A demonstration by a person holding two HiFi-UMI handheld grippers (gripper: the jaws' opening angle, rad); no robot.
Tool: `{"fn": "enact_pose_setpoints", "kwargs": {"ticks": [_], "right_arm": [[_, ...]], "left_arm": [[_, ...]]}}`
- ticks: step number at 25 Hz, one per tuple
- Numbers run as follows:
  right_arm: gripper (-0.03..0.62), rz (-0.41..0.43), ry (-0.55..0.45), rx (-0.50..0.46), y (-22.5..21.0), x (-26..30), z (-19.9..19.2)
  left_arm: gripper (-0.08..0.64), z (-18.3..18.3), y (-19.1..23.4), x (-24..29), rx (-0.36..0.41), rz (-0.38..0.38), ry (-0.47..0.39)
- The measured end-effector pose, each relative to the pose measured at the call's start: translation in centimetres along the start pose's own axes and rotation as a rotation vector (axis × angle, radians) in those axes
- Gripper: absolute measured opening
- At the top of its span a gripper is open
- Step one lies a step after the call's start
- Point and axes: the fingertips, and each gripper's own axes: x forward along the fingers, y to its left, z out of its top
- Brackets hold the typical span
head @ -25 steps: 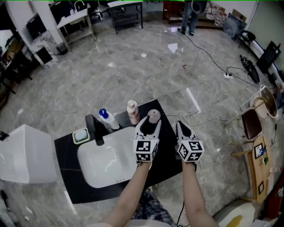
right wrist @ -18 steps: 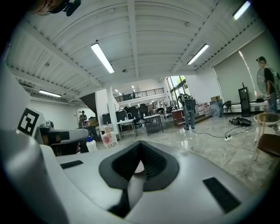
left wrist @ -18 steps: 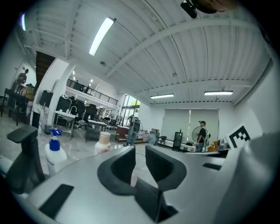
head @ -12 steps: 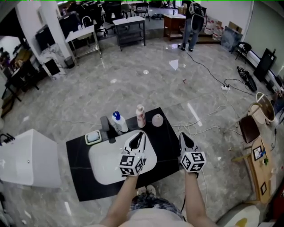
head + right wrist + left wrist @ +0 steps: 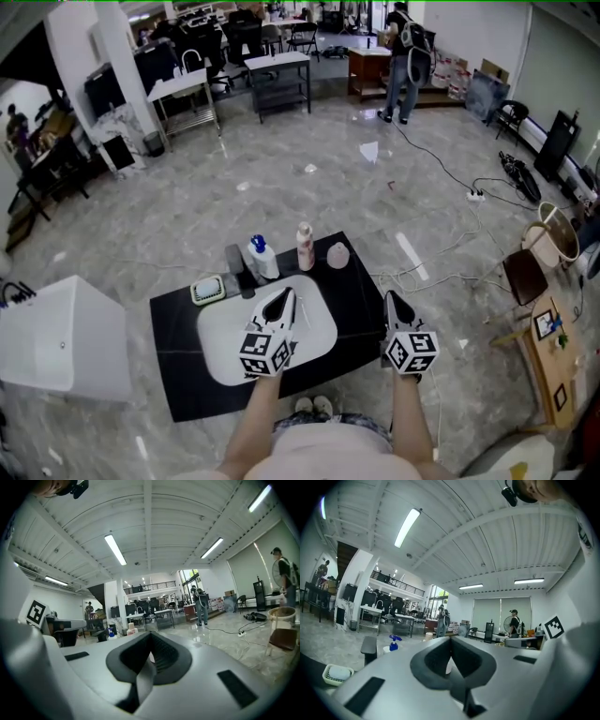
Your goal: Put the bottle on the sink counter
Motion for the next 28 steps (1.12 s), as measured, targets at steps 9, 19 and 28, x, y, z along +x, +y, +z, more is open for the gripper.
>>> {"fn": "enact_pose_setpoints", "kwargs": {"ticks": [9,19,28], "right_arm": [[0.015,-0.009,-0.009,-0.002,0.4,-1.8,-0.3],[0.015,-0.025,-0.006,-0.018,0.0,-2.3,-0.4],[0.015,-0.025,0.012,-0.021,0.0,-2.3,-0.7]], "left_arm": [[0.028,0.7,-0.2,-1.0,0.016,-0.016,-0.017],[0.028,0.5,-0.5,-1.0,0.015,-0.021,-0.007],[0.028,0.5,-0.9,-1.0,0.036,-0.034,0.005]]}}
